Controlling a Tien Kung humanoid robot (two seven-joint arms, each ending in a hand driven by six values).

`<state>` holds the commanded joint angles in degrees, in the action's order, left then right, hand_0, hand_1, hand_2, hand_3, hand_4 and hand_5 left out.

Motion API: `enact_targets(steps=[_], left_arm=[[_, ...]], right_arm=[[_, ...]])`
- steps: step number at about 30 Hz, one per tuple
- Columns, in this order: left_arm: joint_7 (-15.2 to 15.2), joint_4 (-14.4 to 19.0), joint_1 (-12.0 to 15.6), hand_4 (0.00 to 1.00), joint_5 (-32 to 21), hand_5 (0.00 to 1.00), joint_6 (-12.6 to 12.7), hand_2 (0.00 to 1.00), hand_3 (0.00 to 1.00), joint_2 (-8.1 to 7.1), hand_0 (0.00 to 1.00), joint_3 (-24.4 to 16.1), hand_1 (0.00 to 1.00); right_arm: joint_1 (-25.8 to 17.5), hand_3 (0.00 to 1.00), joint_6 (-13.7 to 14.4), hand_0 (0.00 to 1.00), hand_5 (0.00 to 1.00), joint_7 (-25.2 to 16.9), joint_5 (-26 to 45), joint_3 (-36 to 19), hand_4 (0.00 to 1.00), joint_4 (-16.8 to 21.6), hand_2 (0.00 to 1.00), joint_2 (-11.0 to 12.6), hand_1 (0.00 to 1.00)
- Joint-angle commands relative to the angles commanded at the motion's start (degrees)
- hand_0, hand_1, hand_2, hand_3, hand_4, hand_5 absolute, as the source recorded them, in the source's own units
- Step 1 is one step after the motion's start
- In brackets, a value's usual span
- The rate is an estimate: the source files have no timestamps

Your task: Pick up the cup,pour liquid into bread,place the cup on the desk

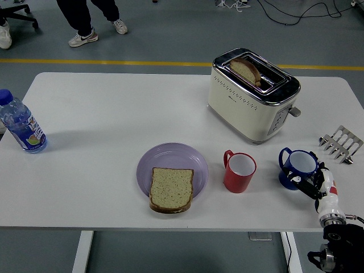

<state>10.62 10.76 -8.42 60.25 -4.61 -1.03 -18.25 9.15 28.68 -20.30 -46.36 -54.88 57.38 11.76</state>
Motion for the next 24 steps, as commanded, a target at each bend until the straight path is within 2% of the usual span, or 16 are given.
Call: enact_targets(steps=[3,4,9,10,24], left_arm=[[0.0,0.0,0.1,0.393,0.0,0.998,0.0,0.736,0.629,0.04,0.668,0.1,0.736],[0.0,0.0,0.1,0.393,0.0,0.998,0.0,0.736,0.629,0.05,0.668,0.2,0.735],[0.0,0.0,0.2,0.393,-0.1,0.998,-0.1,0.736,0.629,0.1,0.668,0.3,0.735],[-0.1,0.0,0.2,0.393,-0.1,0.998,-0.1,0.736,0.629,0.12,0.668,0.4,0.735],[-0.1,0.0,0.4,0.393,0.0,0.998,-0.1,0.736,0.629,0.21,0.668,0.4,0.735]], right_arm=[[0.1,0.869,0.3,0.734,0.219,-0.3,0.9,0.4,0.998,-0.4,0.745,0.0,0.662],[0.2,0.763,0.4,0.616,0.178,-0.4,1.2,0.6,0.959,-0.6,0.643,0.0,0.582],[0.1,0.763,0.6,0.616,0.178,-1.3,2.5,0.7,0.959,-0.9,0.643,0.0,0.582],[0.0,0.707,0.8,0.543,0.157,-1.7,2.6,0.6,0.933,-0.8,0.593,-0.1,0.546],[-1.6,0.693,3.1,0.515,0.155,-4.4,-0.8,-4.3,0.931,2.0,0.572,-0.4,0.52]])
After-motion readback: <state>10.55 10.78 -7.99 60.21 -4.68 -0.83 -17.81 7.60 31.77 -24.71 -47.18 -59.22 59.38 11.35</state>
